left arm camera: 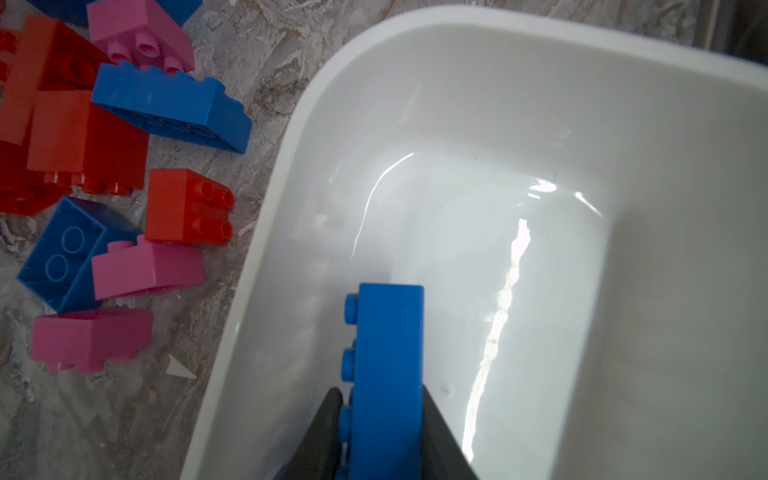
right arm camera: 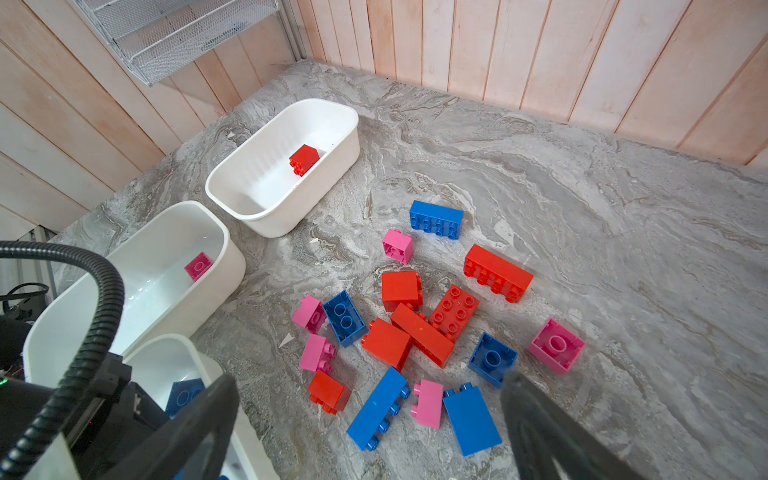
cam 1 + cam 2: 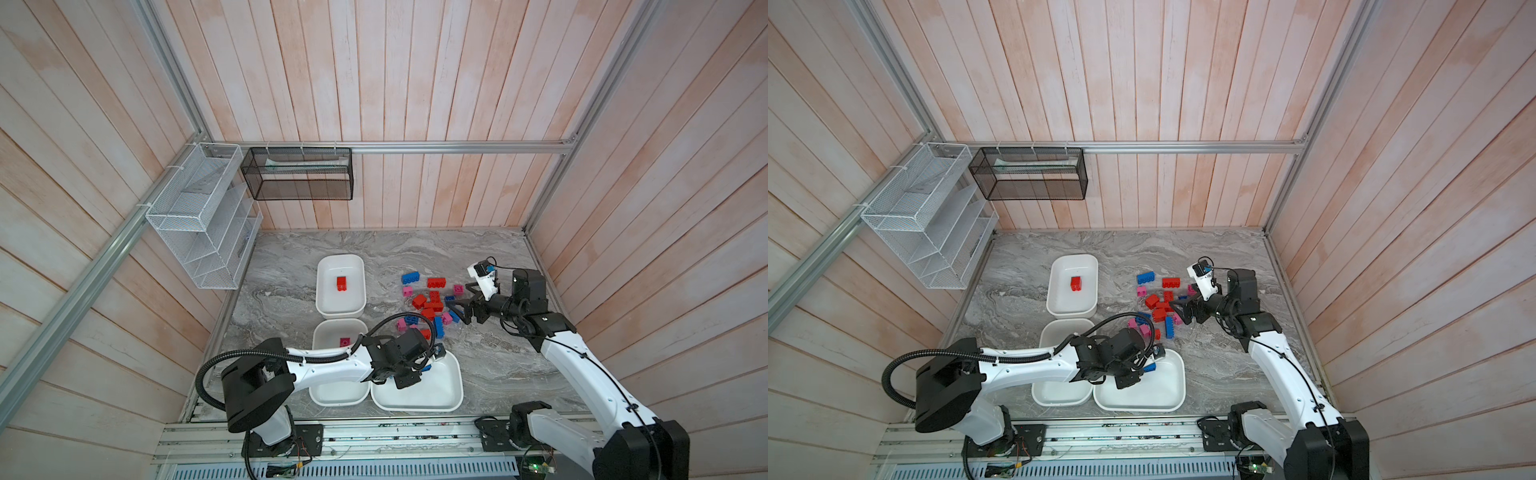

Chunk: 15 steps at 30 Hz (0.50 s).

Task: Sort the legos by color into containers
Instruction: 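Carry the long blue brick to the nearest tub and release it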

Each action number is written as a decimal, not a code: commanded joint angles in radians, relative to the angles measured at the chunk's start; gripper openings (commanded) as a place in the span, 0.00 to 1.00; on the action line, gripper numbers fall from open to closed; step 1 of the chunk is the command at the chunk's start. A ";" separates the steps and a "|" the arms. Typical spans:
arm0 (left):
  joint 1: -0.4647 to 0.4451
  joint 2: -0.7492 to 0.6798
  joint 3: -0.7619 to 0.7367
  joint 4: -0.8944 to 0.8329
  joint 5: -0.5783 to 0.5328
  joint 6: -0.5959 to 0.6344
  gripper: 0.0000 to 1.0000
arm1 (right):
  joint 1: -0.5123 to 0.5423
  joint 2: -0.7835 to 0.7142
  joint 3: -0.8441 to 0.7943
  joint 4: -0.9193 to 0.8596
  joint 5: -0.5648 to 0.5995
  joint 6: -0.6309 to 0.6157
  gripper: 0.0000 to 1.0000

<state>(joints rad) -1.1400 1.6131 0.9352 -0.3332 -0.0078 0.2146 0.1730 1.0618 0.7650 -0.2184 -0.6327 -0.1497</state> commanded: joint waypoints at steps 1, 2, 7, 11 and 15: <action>-0.004 -0.002 -0.024 0.033 -0.030 -0.010 0.38 | -0.007 -0.010 -0.009 -0.024 0.004 -0.008 0.98; -0.004 -0.007 -0.022 0.023 -0.031 -0.012 0.40 | -0.007 -0.011 -0.006 -0.026 0.004 -0.009 0.98; -0.004 -0.086 0.006 -0.035 0.023 -0.038 0.46 | -0.007 -0.019 0.000 -0.034 0.006 -0.007 0.98; 0.023 -0.159 0.080 -0.120 0.075 -0.044 0.53 | -0.007 -0.020 0.002 -0.030 0.003 -0.002 0.98; 0.136 -0.169 0.144 -0.151 0.152 -0.032 0.57 | -0.007 -0.013 0.002 -0.017 -0.006 0.009 0.98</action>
<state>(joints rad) -1.0710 1.4609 1.0355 -0.4473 0.0807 0.1795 0.1692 1.0550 0.7654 -0.2337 -0.6300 -0.1493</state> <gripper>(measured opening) 0.564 0.980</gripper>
